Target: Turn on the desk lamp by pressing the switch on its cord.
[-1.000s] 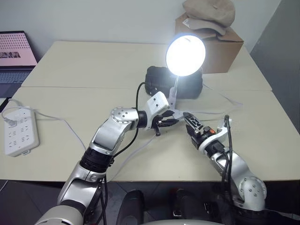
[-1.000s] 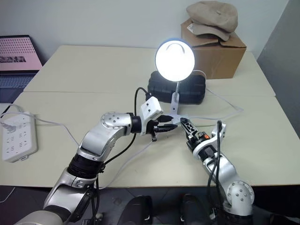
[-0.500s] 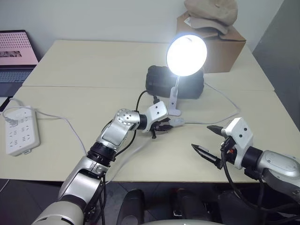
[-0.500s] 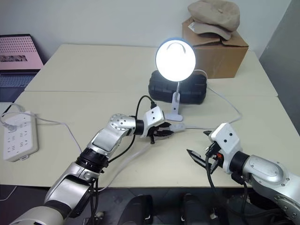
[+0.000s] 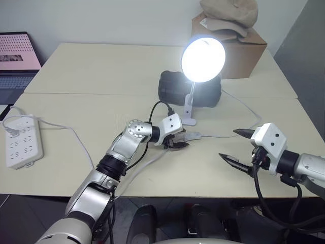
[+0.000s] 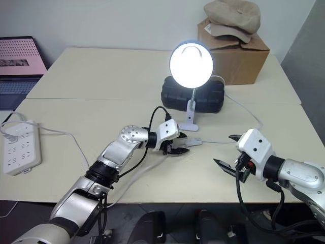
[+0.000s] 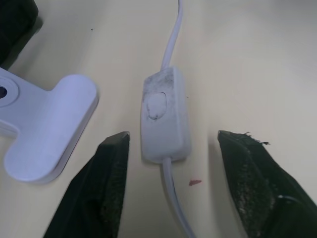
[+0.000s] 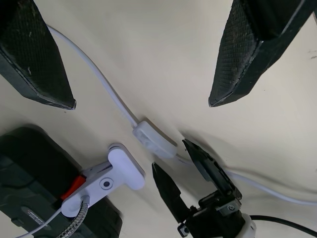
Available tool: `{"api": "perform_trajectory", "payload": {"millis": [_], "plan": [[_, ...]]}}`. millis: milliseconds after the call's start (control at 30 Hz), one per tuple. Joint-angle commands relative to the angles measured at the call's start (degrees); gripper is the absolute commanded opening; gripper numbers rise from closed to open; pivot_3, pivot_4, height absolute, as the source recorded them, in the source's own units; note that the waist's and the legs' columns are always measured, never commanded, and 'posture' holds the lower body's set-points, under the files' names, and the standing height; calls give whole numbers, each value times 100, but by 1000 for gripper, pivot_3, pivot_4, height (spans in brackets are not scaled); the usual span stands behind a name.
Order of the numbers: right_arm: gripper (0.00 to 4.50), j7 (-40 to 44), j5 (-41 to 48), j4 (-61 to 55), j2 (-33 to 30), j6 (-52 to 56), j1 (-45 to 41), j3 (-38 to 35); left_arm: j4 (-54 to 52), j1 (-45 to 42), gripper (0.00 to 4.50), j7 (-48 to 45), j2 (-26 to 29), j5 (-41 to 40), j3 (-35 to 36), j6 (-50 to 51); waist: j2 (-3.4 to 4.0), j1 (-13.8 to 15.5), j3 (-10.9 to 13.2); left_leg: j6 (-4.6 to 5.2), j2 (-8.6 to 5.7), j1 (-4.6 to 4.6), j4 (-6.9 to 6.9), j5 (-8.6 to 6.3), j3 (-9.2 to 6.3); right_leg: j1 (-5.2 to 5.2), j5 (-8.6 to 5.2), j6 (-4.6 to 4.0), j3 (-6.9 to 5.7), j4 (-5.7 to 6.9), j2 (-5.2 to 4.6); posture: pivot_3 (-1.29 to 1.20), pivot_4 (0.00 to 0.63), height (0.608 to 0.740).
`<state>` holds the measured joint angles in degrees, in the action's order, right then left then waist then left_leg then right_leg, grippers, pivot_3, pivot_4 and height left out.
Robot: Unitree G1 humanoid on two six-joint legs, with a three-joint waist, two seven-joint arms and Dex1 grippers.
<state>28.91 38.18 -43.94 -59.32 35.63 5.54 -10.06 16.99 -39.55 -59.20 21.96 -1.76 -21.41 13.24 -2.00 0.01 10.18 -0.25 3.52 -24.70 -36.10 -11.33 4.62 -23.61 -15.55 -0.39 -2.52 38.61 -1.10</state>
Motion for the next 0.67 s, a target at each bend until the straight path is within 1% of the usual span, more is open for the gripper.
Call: {"api": "perform_trajectory", "payload": {"millis": [33, 167, 267, 333, 433, 533, 667], "plan": [[4500, 442, -380, 237, -1, -389, -191, -75, -891, 146, 4008, -217, 479, -367, 593, -73, 0, -2, 0, 0, 0, 0, 0, 0, 0, 0, 0, 0, 0, 1, 0, 0, 150, 740], [4500, 950, -762, 595, 11, -895, -240, -72, -1611, 376, 4008, -457, 1042, -783, 1082, 195, 1, -10, 0, -1, 5, 3, 1, 1, 2, -1, 0, -1, 2, 5, 2, 0, 150, 740], [4500, 1504, -821, 1002, -95, -1113, -358, -206, -2093, 660, 4008, -309, 1514, -996, 1681, 433, 1, -11, 0, -2, 4, 7, -1, 1, 5, 2, 0, -1, 4, 6, 1, 0, 150, 740], [4500, 1820, -842, 1276, -162, -1213, -464, -287, -2371, 905, 4008, -97, 1707, -1166, 2104, 706, 1, -14, 0, -2, 4, 10, -3, 1, 6, 6, 0, -1, 5, 6, -1, 0, 150, 740], [4500, 2303, -958, 1786, -286, -1461, -657, -367, -2905, 1529, 4008, -356, 2254, -1645, 2630, 1237, 1, -31, 1, -2, 6, 23, -2, 1, 12, 10, 0, -1, 12, 11, -2, 0, 150, 740], [4500, 2650, -1006, 2161, -326, -1599, -915, -311, -3291, 2048, 4008, -381, 2532, -2022, 2977, 1664, 1, -18, 1, -2, 7, 33, 1, 1, 12, 18, -2, -4, 10, 14, -2, 0, 150, 740], [4500, 2896, -1122, 2457, -290, -1624, -1367, -46, -3535, 2641, 4008, -391, 2664, -2319, 3275, 1877, 2, -12, 1, -2, 8, 43, -1, 1, 12, 24, -3, -6, 10, 21, -6, 0, 150, 740]]}}
